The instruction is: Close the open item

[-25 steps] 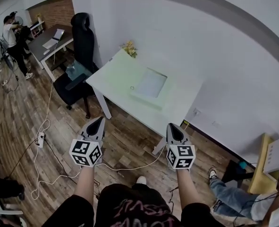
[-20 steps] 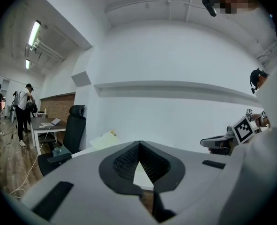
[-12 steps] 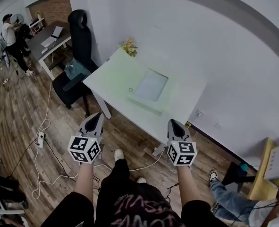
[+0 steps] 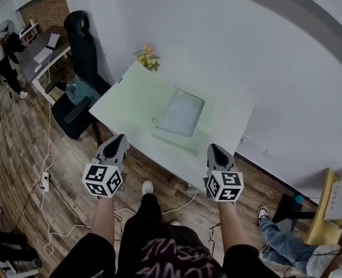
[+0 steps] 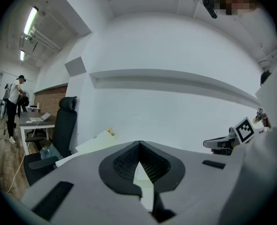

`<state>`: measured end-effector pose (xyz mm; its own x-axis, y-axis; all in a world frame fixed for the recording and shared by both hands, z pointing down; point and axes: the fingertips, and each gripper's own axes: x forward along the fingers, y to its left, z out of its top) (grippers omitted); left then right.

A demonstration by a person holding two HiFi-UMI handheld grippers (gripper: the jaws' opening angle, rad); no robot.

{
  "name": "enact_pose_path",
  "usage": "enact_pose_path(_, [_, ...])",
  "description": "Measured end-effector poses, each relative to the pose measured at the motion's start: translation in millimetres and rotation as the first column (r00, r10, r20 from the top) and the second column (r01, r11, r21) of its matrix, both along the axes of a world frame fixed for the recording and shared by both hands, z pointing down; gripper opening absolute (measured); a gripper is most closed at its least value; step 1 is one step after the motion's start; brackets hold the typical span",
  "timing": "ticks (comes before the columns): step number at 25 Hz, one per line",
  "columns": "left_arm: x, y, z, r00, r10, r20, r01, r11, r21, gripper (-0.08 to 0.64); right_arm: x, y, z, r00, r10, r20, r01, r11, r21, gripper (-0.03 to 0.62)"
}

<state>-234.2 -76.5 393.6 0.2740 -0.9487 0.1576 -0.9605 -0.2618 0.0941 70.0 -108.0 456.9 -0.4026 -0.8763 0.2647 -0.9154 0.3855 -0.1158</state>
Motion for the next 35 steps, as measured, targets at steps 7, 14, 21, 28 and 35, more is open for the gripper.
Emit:
enact_pose_path(7, [-35.7, -87.9, 23.3, 0.999, 0.047, -0.005, -0.047, 0.997, -0.061, 0.012, -29.8, -68.3, 16.4, 0.999, 0.05, -0.022, -0.051, 0.997, -0.056, 0.027])
enact_pose_path(14, [-85.0, -170.6, 42.4, 0.997, 0.073, 0.001, -0.073, 0.992, -0.108, 0.012, -59.3, -130.2, 30.1, 0.994, 0.107, -0.034, -0.11, 0.988, -0.104, 0.028])
enact_pose_path(21, [-142.6, -238.9, 55.9, 0.995, 0.079, 0.063, -0.07, 0.989, -0.13, 0.012, -85.4, -172.8, 48.4, 0.987, 0.15, -0.064, -0.158, 0.977, -0.146, 0.027])
enact_pose_path(28, [-193.4, -280.1, 80.6, 0.992, 0.059, 0.11, -0.037, 0.98, -0.195, 0.012, -111.2, -202.9, 61.8, 0.985, 0.147, -0.087, -0.16, 0.971, -0.178, 0.028])
enact_pose_path(35, [-216.3, -290.3, 110.2, 0.992, 0.056, 0.116, -0.025, 0.968, -0.251, 0.094, -120.9, -214.0, 76.5, 0.984, 0.132, -0.117, -0.154, 0.966, -0.206, 0.028])
